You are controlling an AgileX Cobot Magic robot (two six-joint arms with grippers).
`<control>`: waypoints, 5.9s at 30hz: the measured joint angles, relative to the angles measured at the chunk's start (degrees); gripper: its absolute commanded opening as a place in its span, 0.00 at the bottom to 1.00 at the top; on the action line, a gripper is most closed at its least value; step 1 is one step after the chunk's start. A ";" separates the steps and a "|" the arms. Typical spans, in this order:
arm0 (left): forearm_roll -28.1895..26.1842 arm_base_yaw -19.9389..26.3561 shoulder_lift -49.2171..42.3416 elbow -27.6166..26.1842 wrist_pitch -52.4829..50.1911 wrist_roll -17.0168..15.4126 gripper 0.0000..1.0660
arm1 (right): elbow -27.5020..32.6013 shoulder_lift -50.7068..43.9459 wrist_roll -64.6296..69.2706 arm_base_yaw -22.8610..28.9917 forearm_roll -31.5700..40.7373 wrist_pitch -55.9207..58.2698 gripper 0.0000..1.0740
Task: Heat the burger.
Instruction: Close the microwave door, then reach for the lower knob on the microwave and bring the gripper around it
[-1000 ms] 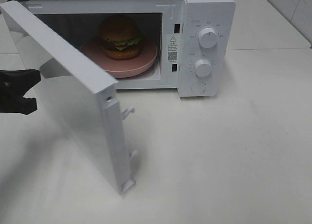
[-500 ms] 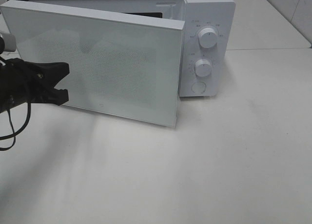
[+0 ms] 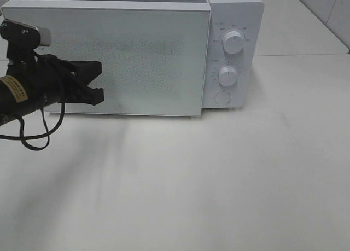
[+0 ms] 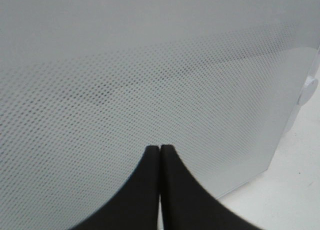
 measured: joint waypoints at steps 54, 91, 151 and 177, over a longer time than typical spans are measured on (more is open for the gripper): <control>-5.50 -14.90 15.93 -29.11 14.67 -0.11 0.00 | 0.00 0.00 0.00 0.00 0.17 0.00 0.71; -9.57 -27.56 -7.85 -27.50 84.34 0.23 0.94 | 0.00 0.00 0.00 0.00 0.17 0.00 0.71; -25.38 17.36 -79.93 6.76 112.30 19.82 0.94 | 0.00 0.00 0.00 0.00 0.17 0.00 0.71; -26.18 17.82 -103.59 6.88 111.96 19.82 0.94 | 0.00 0.00 0.00 0.00 0.17 0.00 0.71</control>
